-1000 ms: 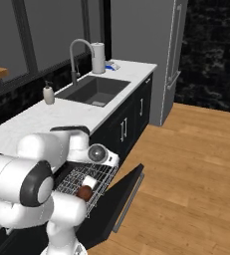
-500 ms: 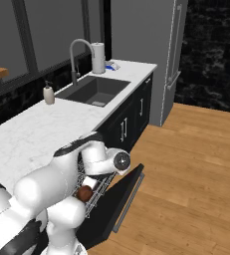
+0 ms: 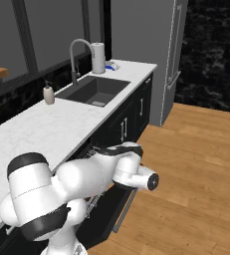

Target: Pick up the cup and bowl from the counter, place them in the dishwasher, and close the dishwasher door.

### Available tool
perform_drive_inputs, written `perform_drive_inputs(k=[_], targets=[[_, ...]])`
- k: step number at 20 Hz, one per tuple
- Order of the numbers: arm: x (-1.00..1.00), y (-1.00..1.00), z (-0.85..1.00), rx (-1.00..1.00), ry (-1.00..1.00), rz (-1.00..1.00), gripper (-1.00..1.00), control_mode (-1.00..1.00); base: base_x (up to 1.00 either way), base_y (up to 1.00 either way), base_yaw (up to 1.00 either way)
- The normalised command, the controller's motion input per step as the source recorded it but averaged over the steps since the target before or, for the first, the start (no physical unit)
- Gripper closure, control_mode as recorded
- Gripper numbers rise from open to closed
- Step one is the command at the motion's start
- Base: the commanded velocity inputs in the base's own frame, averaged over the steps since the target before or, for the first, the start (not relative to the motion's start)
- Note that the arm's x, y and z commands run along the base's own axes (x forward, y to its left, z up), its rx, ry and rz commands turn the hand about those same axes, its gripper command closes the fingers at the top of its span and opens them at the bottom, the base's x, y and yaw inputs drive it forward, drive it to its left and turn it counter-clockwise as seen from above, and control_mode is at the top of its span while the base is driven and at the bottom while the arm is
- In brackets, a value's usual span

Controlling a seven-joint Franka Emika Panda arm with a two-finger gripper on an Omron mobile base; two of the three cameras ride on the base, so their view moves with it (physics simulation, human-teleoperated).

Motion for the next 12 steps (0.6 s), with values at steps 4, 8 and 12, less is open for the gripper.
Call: perform_drive_inputs(k=[4,8,12], targets=[[0.00,-0.41,-0.63,0.29,-0.08,0.11,-1.00,-1.00,0.00,0.00,0.00],[-0.08,-0.46,-0.63,0.34,-0.15,0.07,-1.00,-1.00,0.00,0.00,0.00],[0.00,-0.40,-0.69,0.29,-0.12,0.06,-1.00,-1.00,0.00,0.00,0.00]])
